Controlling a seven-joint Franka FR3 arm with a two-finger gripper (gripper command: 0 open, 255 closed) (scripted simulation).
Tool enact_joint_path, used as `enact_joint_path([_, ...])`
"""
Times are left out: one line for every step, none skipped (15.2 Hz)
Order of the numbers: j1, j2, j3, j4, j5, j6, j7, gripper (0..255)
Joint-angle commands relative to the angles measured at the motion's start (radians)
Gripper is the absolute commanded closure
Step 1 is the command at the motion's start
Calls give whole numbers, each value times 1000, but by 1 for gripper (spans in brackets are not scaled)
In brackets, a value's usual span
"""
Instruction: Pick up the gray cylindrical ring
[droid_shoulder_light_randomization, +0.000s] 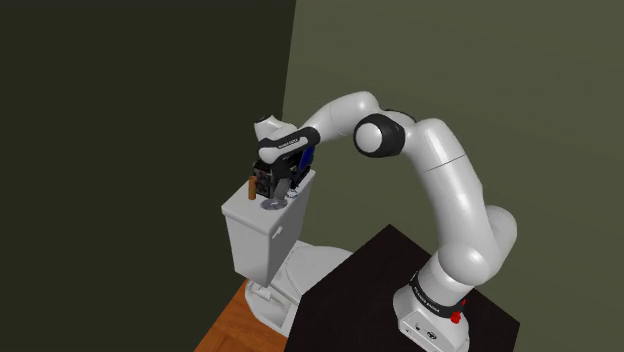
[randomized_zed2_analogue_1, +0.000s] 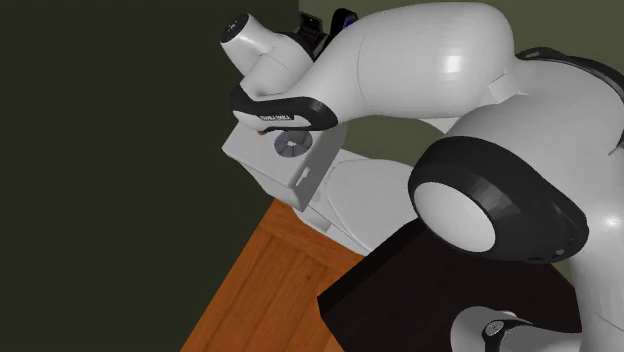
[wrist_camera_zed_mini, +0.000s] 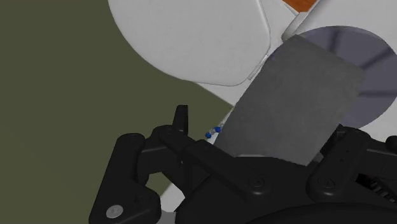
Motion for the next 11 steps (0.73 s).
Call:
enact_joint_path([1, 31, -4, 14, -2, 7, 2, 0])
enact_joint_path([1, 42, -5, 19, -4, 13, 3, 0])
enact_joint_path([2, 53, -7, 24, -5, 18, 5, 0])
enact_joint_path([2, 59, -7, 27, -6, 21, 6, 0])
enact_joint_path([2, 59, -6, 27, -6, 21, 6, 0])
enact_joint_path([3, 35, -4, -16, -8, 39, 19, 255])
enact_joint_path([2, 33, -4, -33, -9, 52, 24, 255])
enact_joint_path([7, 44, -3, 3, -6, 28, 19, 255])
enact_joint_path([13, 41, 0, 3, -4, 21, 24, 255])
enact_joint_path([16, 51, 0, 19, -3, 15, 23, 255])
enact_joint_path([14, 45, 0, 10, -4, 19, 23, 255])
